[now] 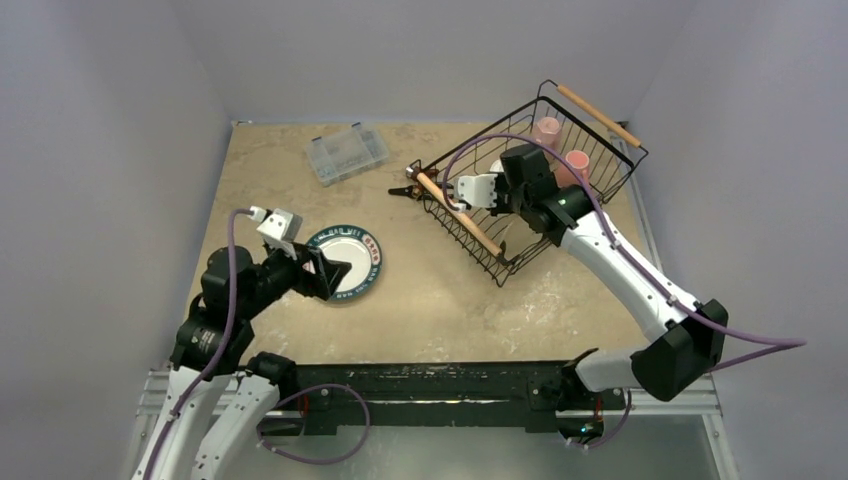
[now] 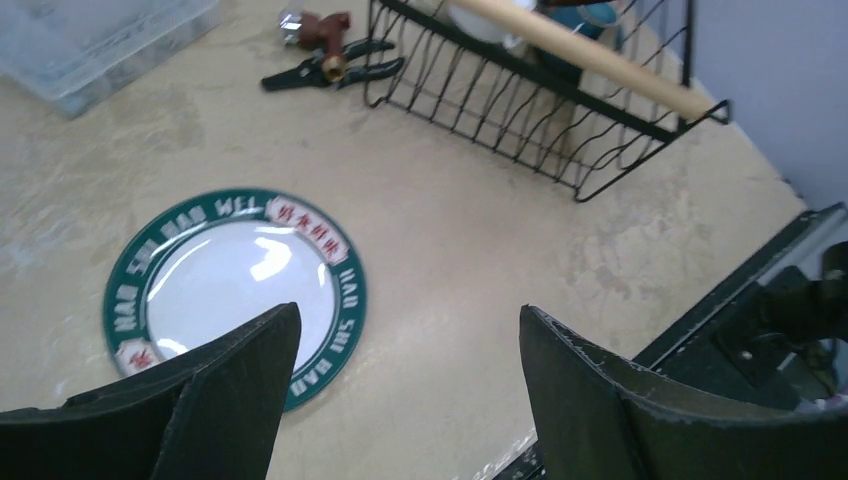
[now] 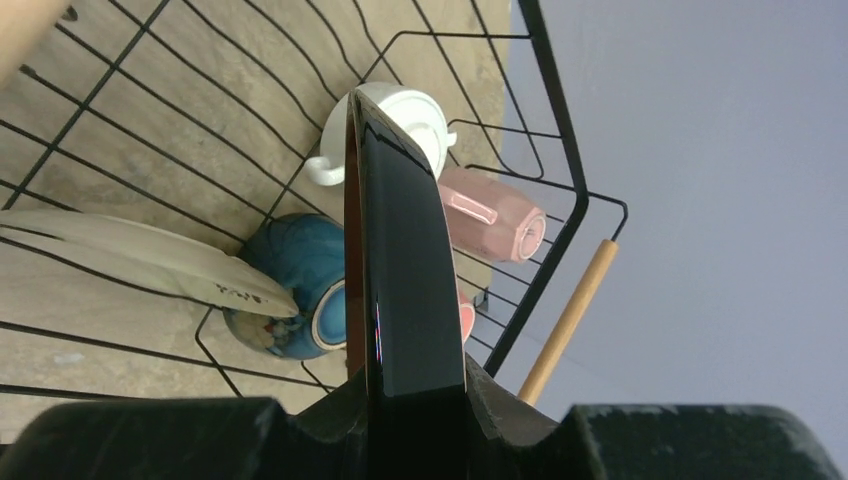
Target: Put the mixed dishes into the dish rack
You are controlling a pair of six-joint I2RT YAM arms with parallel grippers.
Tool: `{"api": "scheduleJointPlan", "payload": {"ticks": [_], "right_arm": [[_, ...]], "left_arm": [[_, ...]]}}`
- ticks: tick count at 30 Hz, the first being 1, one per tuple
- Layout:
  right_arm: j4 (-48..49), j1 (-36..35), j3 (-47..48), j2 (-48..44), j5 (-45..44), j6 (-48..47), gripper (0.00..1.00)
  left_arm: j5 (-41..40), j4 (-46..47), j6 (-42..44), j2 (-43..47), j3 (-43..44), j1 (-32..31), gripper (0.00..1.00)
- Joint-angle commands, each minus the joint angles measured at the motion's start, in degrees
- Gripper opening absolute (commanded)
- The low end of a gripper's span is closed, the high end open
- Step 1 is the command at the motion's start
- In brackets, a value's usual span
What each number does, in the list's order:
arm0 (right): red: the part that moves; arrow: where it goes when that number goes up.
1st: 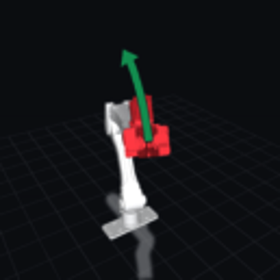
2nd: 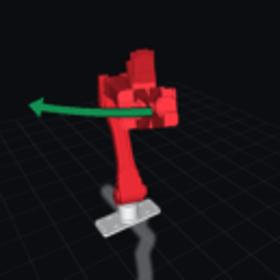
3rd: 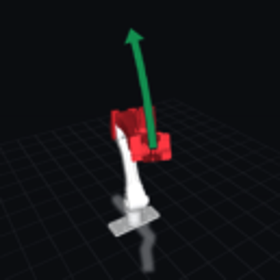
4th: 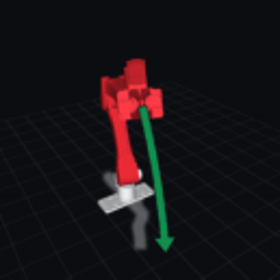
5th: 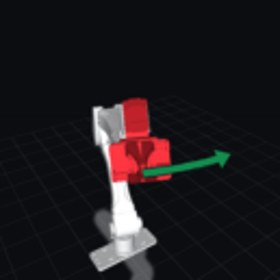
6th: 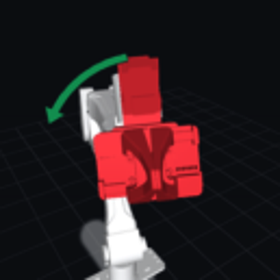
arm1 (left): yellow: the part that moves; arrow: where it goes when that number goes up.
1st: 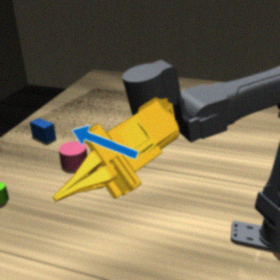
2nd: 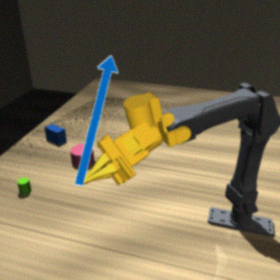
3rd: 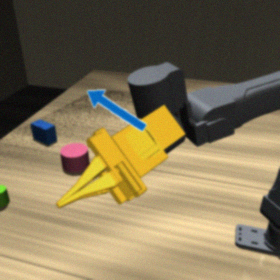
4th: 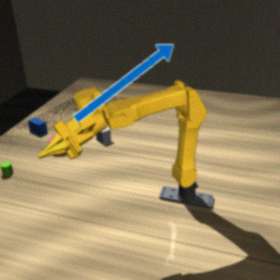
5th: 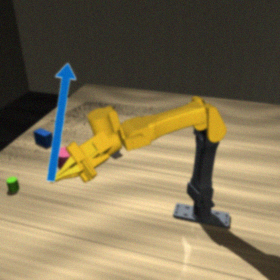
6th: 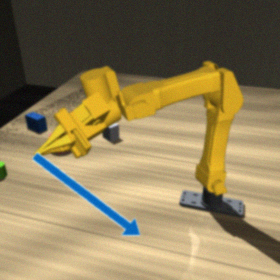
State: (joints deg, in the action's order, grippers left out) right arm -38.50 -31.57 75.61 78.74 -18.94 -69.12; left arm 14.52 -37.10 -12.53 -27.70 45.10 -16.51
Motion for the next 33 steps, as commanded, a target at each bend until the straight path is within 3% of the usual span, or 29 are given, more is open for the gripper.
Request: {"api": "scheduleJointPlan", "payload": {"ticks": [1,4,7,13,19,28,33], "right_arm": [[8.77,0.13,3.40,-7.31,5.62,1.86,0.00],[8.58,0.12,3.06,-11.10,11.50,0.17,0.00],[4.99,0.11,4.14,-14.04,16.80,-2.30,0.00],[0.70,0.15,4.50,-19.73,22.88,-4.83,0.00],[-1.31,0.02,5.16,-23.83,32.11,-4.88,0.00],[-1.14,0.02,2.62,-28.02,34.73,-4.60,0.00],[-0.95,-0.03,3.19,-28.65,35.73,-4.31,0.00]], "left_arm": [[17.09,21.62,-4.95,-1.17,-2.03,-0.02,0.79],[20.33,40.18,-4.90,-4.43,-4.54,-0.82,0.78],[20.29,48.24,0.93,-10.20,-1.08,-4.22,0.78],[12.18,42.63,29.77,-23.53,10.93,-21.58,0.78],[2.47,38.86,47.11,-36.50,20.31,-32.57,0.79],[-2.04,34.60,49.65,-51.09,29.83,-38.09,0.78],[-9.76,35.87,49.67,-55.44,33.40,-40.54,0.68]]}}
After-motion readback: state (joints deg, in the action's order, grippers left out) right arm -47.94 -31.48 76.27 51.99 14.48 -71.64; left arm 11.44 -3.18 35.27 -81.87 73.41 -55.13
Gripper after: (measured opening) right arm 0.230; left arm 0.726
